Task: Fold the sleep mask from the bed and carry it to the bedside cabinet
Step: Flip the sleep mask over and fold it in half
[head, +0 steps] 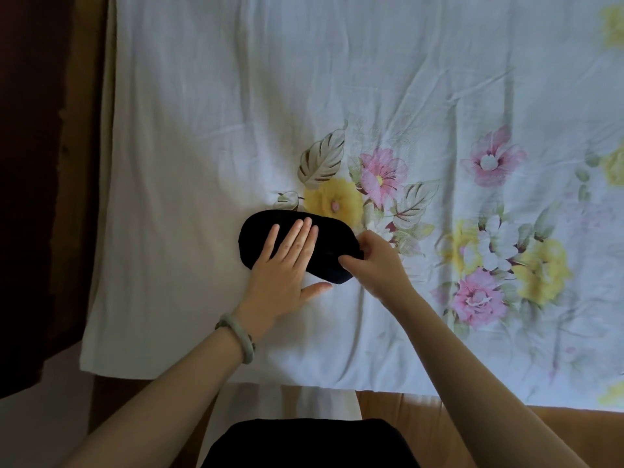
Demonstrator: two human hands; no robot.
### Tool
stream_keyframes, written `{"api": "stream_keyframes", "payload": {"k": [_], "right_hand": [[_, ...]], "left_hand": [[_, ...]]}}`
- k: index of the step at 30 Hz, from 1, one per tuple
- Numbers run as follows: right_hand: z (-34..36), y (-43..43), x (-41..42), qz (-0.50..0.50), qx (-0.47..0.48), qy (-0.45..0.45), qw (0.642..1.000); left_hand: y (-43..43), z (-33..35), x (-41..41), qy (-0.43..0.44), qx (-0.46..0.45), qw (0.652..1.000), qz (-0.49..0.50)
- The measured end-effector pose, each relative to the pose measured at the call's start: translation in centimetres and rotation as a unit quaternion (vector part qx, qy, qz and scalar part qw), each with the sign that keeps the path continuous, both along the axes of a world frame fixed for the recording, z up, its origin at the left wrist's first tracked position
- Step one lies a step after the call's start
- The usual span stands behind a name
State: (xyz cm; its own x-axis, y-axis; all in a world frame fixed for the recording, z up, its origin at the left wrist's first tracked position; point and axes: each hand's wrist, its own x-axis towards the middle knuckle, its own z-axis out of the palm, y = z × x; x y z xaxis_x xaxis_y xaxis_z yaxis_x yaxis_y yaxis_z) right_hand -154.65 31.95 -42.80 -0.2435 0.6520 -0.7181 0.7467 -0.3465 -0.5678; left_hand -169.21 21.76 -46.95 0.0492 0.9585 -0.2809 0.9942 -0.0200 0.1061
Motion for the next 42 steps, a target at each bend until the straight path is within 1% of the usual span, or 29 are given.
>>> {"api": "stream_keyframes", "payload": {"k": [2, 4, 6, 7, 8, 9, 11, 12, 13, 14, 15, 19, 20, 21, 22, 23, 25, 26, 28, 30, 31, 32, 33, 35, 39, 42], "right_hand": [[1.2, -0.7, -0.7, -0.029, 0.001, 0.027, 0.999], [2.2, -1.5, -1.8, -0.047, 0.002, 0.05, 0.998], [2.9, -2.4, -3.1, -0.061, 0.002, 0.075, 0.995], [3.1, -2.9, -3.9, -0.072, 0.003, 0.095, 0.993], [3.2, -3.4, -4.6, -0.079, 0.003, 0.115, 0.99], [3.3, -3.8, -5.4, -0.078, 0.008, 0.129, 0.989], [3.5, -4.5, -7.0, -0.058, 0.022, 0.14, 0.988], [3.5, -4.8, -7.6, -0.047, 0.025, 0.144, 0.988], [3.4, -5.2, -8.2, -0.033, 0.025, 0.143, 0.989], [3.2, -5.5, -8.6, -0.014, 0.025, 0.138, 0.99], [2.9, -5.8, -8.9, 0.012, 0.03, 0.128, 0.991], [2.0, -6.7, -9.1, 0.11, 0.064, 0.102, 0.987], [1.8, -6.8, -8.9, 0.132, 0.08, 0.094, 0.984], [1.7, -6.7, -8.7, 0.156, 0.097, 0.086, 0.979], [1.6, -6.6, -8.4, 0.187, 0.112, 0.081, 0.973], [1.4, -6.5, -8.1, 0.224, 0.127, 0.076, 0.963], [1.1, -6.4, -7.6, 0.316, 0.158, 0.049, 0.934], [1.0, -6.4, -7.4, 0.353, 0.178, 0.031, 0.918], [0.8, -6.1, -6.9, 0.373, 0.236, 0.005, 0.897], [0.3, -5.6, -6.3, 0.377, 0.309, -0.023, 0.873], [0.0, -5.3, -6.1, 0.398, 0.334, -0.037, 0.854], [-0.5, -5.0, -5.8, 0.426, 0.349, -0.049, 0.833], [-0.9, -4.6, -5.7, 0.456, 0.353, -0.063, 0.815], [-2.0, -4.0, -5.5, 0.502, 0.346, -0.09, 0.788], [-4.0, -3.6, -5.5, 0.533, 0.344, -0.1, 0.767], [-4.7, -3.8, -5.5, 0.53, 0.347, -0.103, 0.767]], "left_hand": [[-0.6, 1.2, -1.1, -0.05, 0.016, 0.998, 0.024], [-1.4, 2.5, -2.3, -0.13, 0.031, 0.987, 0.087], [-2.3, 3.9, -3.4, -0.235, 0.031, 0.957, 0.164], [-2.8, 4.5, -3.8, -0.29, 0.03, 0.935, 0.204], [-3.1, 5.1, -4.1, -0.347, 0.031, 0.903, 0.252], [-3.2, 5.7, -4.2, -0.406, 0.031, 0.86, 0.31], [-3.1, 6.5, -3.9, -0.524, 0.021, 0.74, 0.422], [-3.0, 6.4, -3.8, -0.561, 0.018, 0.687, 0.461], [-2.9, 6.2, -3.8, -0.578, 0.022, 0.654, 0.488], [-2.7, 5.9, -3.8, -0.581, 0.028, 0.636, 0.508], [-2.6, 5.6, -4.0, -0.571, 0.033, 0.632, 0.524], [-2.6, 4.1, -4.8, -0.5, 0.062, 0.654, 0.564], [-2.7, 3.8, -5.0, -0.483, 0.072, 0.663, 0.567], [-2.7, 3.5, -5.2, -0.457, 0.081, 0.681, 0.566], [-2.8, 3.3, -5.4, -0.419, 0.083, 0.709, 0.561], [-2.9, 3.1, -5.6, -0.37, 0.075, 0.744, 0.551], [-3.0, 2.6, -6.2, -0.25, 0.064, 0.816, 0.517], [-3.2, 2.4, -6.4, -0.2, 0.076, 0.848, 0.486], [-3.1, 2.0, -6.5, -0.141, 0.132, 0.906, 0.377], [-3.2, 1.6, -6.3, -0.114, 0.175, 0.958, 0.196], [-3.4, 1.2, -6.1, -0.104, 0.17, 0.974, 0.11], [-3.7, 0.8, -6.0, -0.09, 0.144, 0.984, 0.049], [-3.9, 0.4, -6.0, -0.071, 0.111, 0.991, 0.017], [-4.1, -0.1, -6.3, -0.036, 0.052, 0.998, 0.004], [-3.9, -1.1, -6.5, -0.025, 0.009, 1.0, -0.006], [-3.7, -1.3, -6.4, -0.013, -0.007, 1.0, -0.011]]}}
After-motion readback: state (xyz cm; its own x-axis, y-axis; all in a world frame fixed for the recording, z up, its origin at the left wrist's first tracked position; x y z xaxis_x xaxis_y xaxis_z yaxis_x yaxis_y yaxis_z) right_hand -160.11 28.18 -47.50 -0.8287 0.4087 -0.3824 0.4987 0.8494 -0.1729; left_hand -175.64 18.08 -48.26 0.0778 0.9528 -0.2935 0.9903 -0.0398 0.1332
